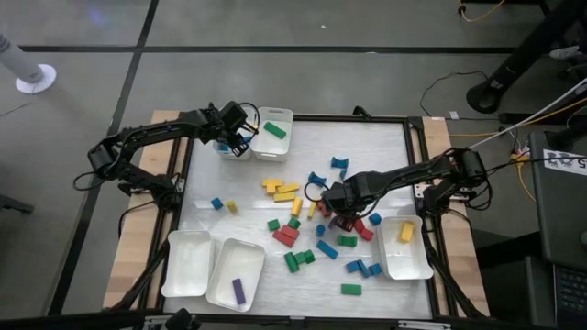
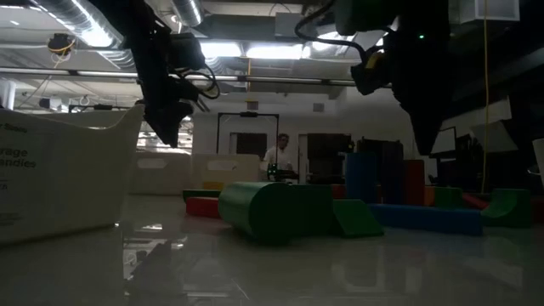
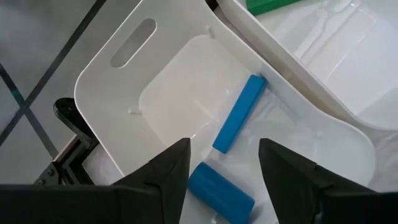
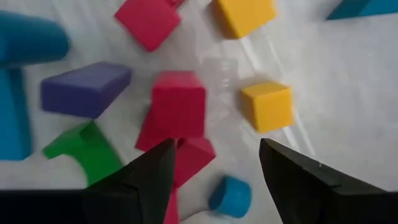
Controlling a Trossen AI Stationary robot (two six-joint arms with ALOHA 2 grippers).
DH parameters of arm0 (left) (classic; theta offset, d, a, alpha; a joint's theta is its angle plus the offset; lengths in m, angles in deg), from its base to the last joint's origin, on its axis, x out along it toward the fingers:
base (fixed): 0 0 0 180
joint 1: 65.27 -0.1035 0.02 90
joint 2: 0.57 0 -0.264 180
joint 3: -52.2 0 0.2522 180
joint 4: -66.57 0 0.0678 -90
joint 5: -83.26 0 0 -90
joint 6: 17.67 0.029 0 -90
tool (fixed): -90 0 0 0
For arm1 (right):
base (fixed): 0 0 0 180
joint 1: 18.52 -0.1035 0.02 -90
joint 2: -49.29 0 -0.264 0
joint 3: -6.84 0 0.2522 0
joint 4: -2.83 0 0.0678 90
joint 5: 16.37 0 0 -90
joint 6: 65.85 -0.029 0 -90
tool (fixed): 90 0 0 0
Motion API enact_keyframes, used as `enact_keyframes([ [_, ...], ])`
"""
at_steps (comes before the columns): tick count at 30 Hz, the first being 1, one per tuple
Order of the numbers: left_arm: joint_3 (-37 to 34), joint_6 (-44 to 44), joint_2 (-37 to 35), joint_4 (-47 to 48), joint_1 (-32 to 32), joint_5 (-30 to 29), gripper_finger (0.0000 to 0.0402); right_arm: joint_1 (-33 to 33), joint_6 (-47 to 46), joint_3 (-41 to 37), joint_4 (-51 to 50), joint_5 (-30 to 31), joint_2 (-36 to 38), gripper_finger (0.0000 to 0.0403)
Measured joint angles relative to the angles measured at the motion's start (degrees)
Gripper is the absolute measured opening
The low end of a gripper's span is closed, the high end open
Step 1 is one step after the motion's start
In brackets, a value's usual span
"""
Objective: Sort blocks
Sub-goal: Put the red block into the bottom left white bin
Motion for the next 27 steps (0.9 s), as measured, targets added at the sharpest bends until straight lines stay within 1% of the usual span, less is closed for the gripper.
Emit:
enact_keyframes([
  [8, 0.0, -0.02, 0.0, 0.02, 0.0, 0.02, 0.018, 0.0, 0.01, 0.0, 3.76, -2.57, 0.0, 0.0234],
  [15, 0.0, -0.02, 0.0, 0.02, 0.0, 0.02, 0.018, 0.0, 0.02, 0.0, 4.47, -0.58, 0.0, 0.0234],
  [19, 0.0, 0.0, 0.0, 0.02, 0.0, 0.02, 0.018, 0.0, 0.02, -0.03, 4.92, -0.57, 0.0, 0.0234],
  [27, 0.0, -0.02, 0.0, 0.02, 0.0, 0.02, 0.018, 0.03, 0.04, -5.24, 11.92, -0.3, -0.09, 0.0234],
])
